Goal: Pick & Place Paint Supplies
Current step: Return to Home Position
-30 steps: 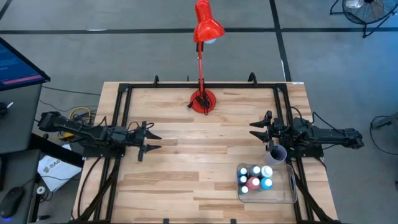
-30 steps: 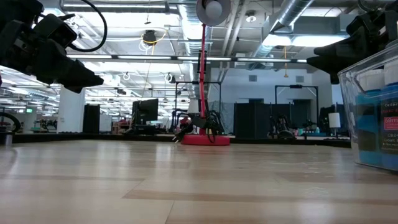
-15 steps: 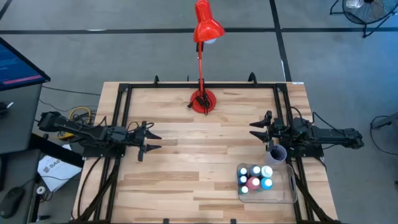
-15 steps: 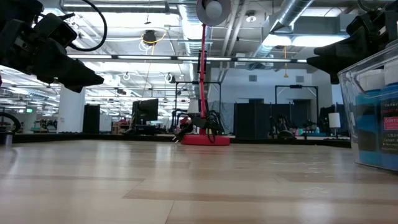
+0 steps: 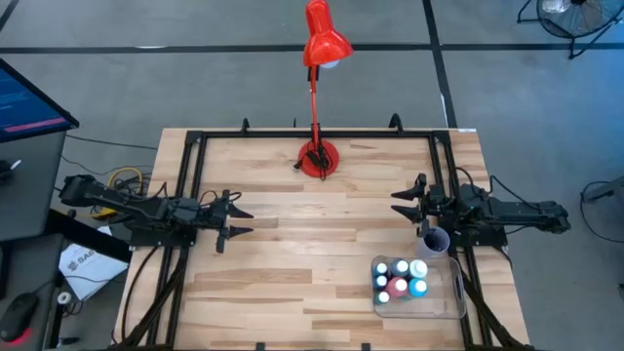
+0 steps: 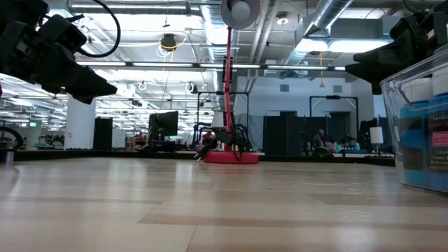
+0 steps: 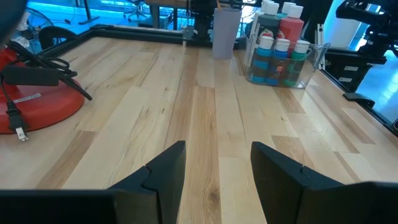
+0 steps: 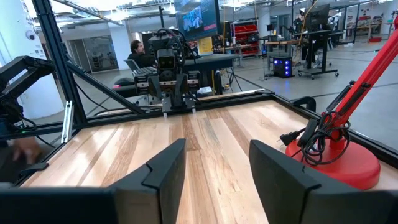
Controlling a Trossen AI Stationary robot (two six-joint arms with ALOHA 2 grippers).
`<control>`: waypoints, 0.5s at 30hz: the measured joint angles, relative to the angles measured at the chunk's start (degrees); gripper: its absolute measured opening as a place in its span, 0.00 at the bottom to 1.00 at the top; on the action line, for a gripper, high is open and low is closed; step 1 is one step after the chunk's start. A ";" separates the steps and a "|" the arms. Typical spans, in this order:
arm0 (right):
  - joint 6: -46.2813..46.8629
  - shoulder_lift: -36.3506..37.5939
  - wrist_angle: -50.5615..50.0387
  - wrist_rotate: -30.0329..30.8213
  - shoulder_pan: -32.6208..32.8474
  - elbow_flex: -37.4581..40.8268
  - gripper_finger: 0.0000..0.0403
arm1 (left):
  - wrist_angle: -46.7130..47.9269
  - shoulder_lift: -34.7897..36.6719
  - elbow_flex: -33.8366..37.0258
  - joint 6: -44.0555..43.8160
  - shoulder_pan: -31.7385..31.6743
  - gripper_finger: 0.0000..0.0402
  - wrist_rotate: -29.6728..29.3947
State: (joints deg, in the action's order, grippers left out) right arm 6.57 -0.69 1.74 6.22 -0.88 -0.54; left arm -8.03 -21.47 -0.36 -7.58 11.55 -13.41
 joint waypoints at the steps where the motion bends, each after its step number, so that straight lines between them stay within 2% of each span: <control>1: -0.02 0.00 -0.01 0.00 0.01 0.00 0.42 | 0.00 0.00 0.02 0.00 0.00 0.41 0.00; 15: -0.01 0.00 -0.02 0.01 0.00 0.00 0.42 | -0.22 0.00 0.02 -0.01 0.00 0.41 -0.02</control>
State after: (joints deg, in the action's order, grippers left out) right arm 6.56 -0.69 1.72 6.23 -0.88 -0.54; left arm -8.25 -21.47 -0.34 -7.60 11.55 -13.43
